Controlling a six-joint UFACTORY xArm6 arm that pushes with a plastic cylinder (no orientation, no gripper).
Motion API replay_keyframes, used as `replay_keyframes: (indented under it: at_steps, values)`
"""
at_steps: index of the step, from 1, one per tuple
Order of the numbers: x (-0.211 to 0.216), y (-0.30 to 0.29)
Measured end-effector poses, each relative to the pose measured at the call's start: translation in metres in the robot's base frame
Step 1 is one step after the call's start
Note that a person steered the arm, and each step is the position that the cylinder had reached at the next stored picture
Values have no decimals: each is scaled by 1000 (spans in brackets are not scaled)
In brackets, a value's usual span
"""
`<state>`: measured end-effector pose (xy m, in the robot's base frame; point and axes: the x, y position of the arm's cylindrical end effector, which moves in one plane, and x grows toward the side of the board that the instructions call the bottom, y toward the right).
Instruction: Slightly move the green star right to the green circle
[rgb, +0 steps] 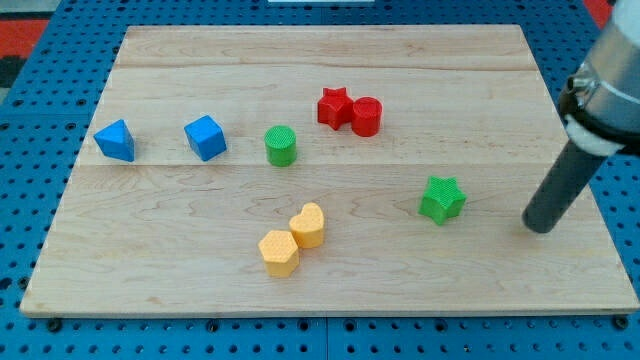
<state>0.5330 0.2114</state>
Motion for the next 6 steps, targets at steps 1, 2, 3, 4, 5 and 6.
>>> replay_keyframes:
  at_steps: [1, 2, 3, 4, 5, 6]
  values:
    - [-27, -47]
    - [-65, -89]
    - [-55, -74]
    - [-22, -53]
    - [-20, -86]
    - [-45, -121]
